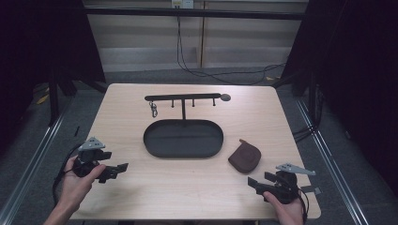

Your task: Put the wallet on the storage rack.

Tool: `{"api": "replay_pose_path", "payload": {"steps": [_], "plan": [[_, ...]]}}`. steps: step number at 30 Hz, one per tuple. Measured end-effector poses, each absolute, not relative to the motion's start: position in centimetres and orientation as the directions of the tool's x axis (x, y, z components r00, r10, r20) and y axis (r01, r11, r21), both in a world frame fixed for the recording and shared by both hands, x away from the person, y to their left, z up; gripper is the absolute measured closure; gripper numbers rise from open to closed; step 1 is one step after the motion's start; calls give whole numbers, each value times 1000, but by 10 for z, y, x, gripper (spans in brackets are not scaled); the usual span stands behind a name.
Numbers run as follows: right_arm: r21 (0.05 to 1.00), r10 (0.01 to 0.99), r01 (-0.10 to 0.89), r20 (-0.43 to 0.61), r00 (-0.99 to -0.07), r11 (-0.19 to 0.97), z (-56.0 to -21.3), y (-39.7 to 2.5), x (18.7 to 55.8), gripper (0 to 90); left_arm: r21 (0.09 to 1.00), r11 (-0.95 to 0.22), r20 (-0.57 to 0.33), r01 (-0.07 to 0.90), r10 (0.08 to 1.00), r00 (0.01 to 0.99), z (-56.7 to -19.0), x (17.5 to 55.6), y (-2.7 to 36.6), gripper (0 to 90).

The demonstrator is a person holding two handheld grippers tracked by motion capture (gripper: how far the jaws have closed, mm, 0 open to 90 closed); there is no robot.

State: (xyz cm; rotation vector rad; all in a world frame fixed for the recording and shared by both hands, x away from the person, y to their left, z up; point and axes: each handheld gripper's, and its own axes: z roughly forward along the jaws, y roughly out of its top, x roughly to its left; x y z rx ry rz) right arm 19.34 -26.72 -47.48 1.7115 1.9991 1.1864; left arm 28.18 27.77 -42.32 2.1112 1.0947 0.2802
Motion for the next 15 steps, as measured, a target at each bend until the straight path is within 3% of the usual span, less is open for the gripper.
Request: {"api": "replay_pose_path", "payload": {"steps": [6,15], "plan": [[700,900,714,324,-291,-21,-473,-267,194,213,716,-329,-158,616,783,602,-432,268,281,193],[678,890,735,328,-316,11,-463,-270,198,245,713,-370,-154,595,746,648,-449,234,270,193]]}}
